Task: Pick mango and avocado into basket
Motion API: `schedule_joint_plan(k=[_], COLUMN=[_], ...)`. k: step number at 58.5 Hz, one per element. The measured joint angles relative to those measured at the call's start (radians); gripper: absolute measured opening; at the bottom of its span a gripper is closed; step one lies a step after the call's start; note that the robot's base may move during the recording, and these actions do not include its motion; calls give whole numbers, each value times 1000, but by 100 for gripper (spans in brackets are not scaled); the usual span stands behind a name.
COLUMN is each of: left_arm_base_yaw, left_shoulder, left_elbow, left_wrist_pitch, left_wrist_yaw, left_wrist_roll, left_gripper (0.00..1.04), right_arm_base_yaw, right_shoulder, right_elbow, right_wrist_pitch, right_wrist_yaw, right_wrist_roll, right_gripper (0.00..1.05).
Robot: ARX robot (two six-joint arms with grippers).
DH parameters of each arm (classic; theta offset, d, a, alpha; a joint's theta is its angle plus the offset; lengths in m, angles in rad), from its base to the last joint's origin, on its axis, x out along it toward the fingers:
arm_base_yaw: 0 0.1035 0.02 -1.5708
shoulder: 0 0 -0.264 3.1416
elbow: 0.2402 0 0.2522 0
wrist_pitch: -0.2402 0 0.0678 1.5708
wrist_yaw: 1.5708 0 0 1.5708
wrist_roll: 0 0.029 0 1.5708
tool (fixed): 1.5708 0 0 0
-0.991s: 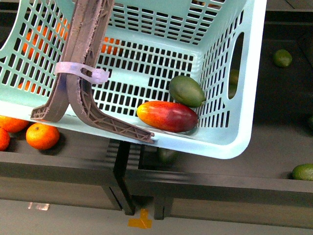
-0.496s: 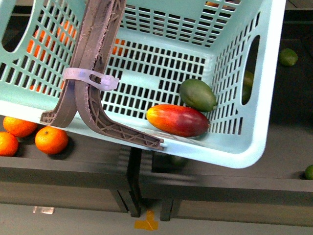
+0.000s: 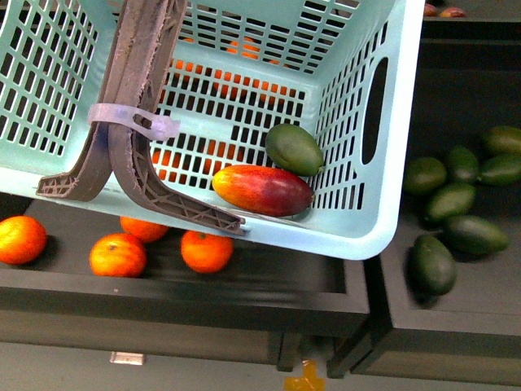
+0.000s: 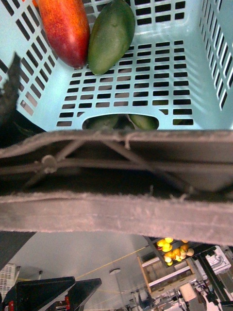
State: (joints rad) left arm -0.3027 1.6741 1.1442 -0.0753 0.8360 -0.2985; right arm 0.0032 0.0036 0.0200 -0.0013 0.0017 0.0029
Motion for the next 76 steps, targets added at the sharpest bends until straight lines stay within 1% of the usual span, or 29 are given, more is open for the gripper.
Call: schedule_joint_plan(k=[16, 34, 47, 54, 56, 57, 58, 59, 61, 62, 64, 65, 68, 69, 72, 76], left_arm_base_yaw=[-2, 0, 1, 15, 3, -10, -24, -30, -50, -54, -58, -57, -28, -17, 12, 40], left_shoulder=[0, 0, 0, 0, -3, -4, -3, 0, 30, 40, 74, 83, 131, 145, 180, 218], left_elbow=[0, 0, 0, -1, -27, -54, -77, -87, -100, -100, -86, -79, -18, 7, 72, 138], left_wrist_pitch=[0, 0, 0, 3, 89, 177, 266, 307, 452, 483, 583, 601, 655, 655, 644, 620], left_wrist_yaw=[16, 3, 11, -11, -114, -219, -299, -373, -555, -600, -764, -803, -989, -1031, -1111, -1172], left_wrist_roll=[-5, 0, -3, -11, -57, -129, -176, -208, -339, -389, -499, -542, -682, -731, -802, -877], left_gripper=[15, 15, 15, 15, 15, 15, 15, 15, 15, 15, 15, 15, 15, 15, 15, 15], right_arm_base_yaw=[0, 0, 0, -2, -2, -2, -2, -2, -2, -2, -2, -2, -2, -2, -2, -2], right_shoulder=[-1, -1, -1, 0, 0, 0, 0, 0, 0, 0, 0, 0, 0, -1, -1, -1], right_elbow=[0, 0, 0, -1, -1, -1, -1, -1, -1, -1, -1, -1, -1, -1, -1, -1], right_wrist_pitch=[0, -1, -1, -1, -1, -1, 0, 0, 0, 0, 0, -1, 0, -1, -1, -1], right_wrist_yaw=[-1, 1, -4, -7, -7, -6, -5, -5, -6, -6, -7, -7, -3, -1, 2, 1], right_wrist_roll=[0, 0, 0, 0, 0, 0, 0, 0, 0, 0, 0, 0, 0, 0, 0, 0], right_gripper=[96, 96, 96, 96, 96, 96, 96, 96, 96, 96, 96, 96, 96, 96, 96, 96])
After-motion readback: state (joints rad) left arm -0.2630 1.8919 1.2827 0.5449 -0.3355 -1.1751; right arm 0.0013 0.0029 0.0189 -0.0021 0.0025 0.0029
